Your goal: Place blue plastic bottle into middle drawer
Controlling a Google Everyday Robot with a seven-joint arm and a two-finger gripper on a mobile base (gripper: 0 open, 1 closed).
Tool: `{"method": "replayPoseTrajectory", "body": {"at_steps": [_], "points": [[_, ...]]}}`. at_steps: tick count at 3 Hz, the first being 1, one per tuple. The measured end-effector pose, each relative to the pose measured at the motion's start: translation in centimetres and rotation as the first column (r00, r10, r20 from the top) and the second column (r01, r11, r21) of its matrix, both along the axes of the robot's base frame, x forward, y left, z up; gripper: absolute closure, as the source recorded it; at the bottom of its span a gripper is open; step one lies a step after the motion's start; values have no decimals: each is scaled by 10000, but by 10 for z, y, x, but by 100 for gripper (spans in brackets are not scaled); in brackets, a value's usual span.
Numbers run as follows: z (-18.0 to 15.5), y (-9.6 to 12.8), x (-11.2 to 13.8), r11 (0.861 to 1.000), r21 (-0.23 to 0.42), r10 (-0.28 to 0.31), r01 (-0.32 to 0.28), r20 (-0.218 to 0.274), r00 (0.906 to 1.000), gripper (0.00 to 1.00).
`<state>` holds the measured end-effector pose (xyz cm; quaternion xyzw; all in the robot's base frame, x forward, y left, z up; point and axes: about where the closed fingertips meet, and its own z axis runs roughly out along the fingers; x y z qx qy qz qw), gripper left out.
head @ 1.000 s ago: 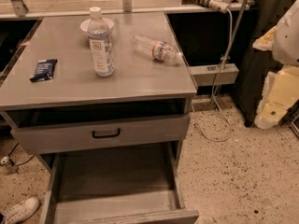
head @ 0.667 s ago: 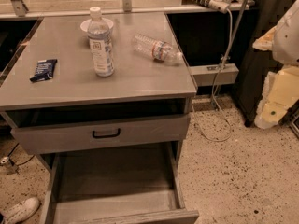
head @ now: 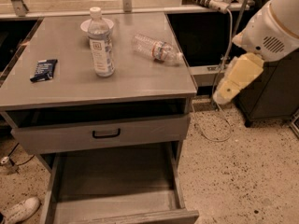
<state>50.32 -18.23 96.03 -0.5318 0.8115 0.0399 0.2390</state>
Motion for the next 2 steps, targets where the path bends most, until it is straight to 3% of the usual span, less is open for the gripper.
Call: {"method": "replayPoseTrajectory", "body": {"at_steps": [1,2], "points": [[3,22,43,9870,1585,-314,245,407,9987,0],[3,24,45,9862,1641,-301,225,441,9986,0]]}}
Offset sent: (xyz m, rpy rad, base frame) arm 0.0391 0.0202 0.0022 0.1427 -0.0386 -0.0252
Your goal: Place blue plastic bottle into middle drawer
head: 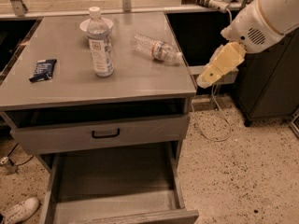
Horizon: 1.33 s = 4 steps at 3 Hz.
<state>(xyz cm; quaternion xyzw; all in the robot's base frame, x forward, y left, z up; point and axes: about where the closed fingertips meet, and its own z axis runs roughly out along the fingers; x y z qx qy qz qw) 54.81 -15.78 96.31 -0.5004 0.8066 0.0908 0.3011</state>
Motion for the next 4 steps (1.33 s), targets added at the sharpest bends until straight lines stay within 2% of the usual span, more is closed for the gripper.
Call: {"method": "replayPoseTrajectory", "body": {"at_steps": [1,2,3,4], "points": [[0,0,0,10000,4,2,-2,1,10000,0],[-1,25,21,9930,1088,423,-460,360,9985,0],[6,64,48,9629,2399,1053,-1238,887,9905,0],[13,104,60,9279,3214,1617,-1891,1103,9807,0]]}}
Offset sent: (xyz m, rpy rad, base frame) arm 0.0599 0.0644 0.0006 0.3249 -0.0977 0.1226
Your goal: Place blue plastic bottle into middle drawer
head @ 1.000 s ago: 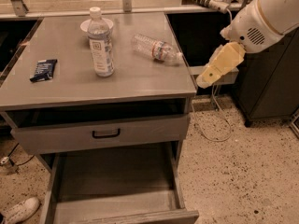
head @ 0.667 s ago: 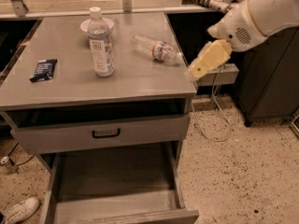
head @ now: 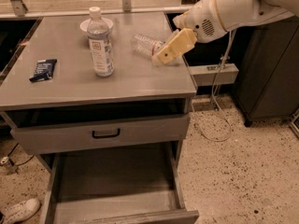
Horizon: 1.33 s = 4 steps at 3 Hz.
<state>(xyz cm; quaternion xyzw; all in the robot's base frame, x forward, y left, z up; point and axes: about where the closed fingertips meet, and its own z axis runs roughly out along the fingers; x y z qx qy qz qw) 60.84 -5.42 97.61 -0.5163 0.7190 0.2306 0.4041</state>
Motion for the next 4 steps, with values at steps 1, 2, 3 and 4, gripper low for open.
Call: {"method": "replayPoseTrajectory", "body": {"at_steps": [1,2,3,4], "points": [[0,1,0,10000,36,21,-21,-13,10000,0],[-9,13,4,9996,163,241,-241,51,9997,0],[-14,48,23,9948,736,674,-701,377,9970,0],[-19,87,47,9844,1206,1218,-1279,559,9910,0]]}}
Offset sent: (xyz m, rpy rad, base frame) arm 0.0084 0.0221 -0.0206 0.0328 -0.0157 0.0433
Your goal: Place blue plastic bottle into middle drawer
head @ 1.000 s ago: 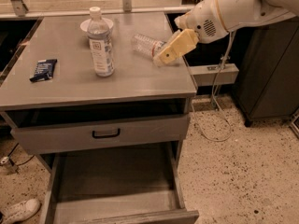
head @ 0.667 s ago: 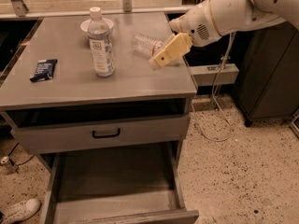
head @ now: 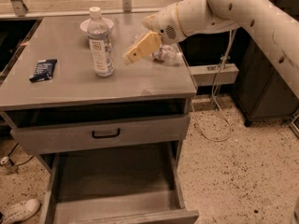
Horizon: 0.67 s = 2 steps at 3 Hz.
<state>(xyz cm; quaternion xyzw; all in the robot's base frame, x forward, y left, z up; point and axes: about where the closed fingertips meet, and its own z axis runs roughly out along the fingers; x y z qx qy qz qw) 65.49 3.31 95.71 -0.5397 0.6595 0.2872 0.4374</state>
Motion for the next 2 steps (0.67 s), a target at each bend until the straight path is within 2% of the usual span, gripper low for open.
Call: {"method": "replayPoseTrajectory", "body": {"at_steps": [1,2], "points": [[-1,0,1,10000,9,8,-8,-8,10000,0],[-6,17,20,9993,297,205,-206,66,9998,0]]}}
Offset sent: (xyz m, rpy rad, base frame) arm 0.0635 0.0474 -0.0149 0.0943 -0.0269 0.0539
